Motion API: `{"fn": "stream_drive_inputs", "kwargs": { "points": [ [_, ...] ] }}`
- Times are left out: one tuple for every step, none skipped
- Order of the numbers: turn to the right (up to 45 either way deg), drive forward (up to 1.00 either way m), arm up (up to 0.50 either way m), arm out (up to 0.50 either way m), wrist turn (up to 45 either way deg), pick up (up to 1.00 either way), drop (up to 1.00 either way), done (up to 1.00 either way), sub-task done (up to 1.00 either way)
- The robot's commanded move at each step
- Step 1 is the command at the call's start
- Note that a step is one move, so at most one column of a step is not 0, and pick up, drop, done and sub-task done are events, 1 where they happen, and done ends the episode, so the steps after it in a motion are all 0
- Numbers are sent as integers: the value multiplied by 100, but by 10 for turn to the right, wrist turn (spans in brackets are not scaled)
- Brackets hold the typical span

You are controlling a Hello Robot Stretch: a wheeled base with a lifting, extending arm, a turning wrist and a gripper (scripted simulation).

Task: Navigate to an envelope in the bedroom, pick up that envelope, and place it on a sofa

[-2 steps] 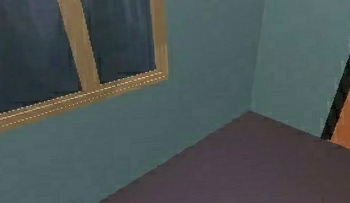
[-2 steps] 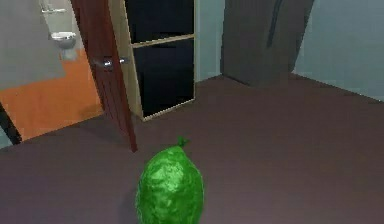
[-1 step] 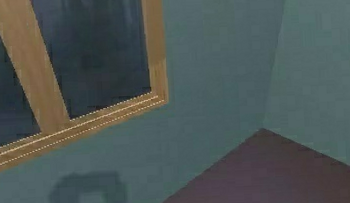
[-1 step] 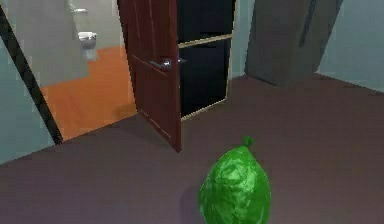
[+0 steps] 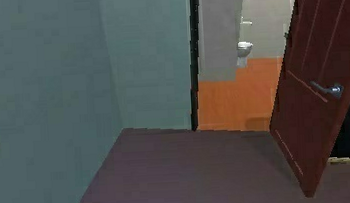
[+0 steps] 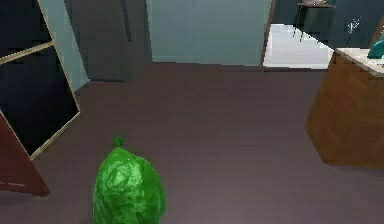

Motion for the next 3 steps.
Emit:
{"fn": "stream_drive_inputs", "kwargs": {
  "points": [
    [60,0,0,0,0,0,0,0,0],
    [0,60,0,0,0,0,0,0,0],
    [90,0,0,0,0,0,0,0,0]
  ]
}}
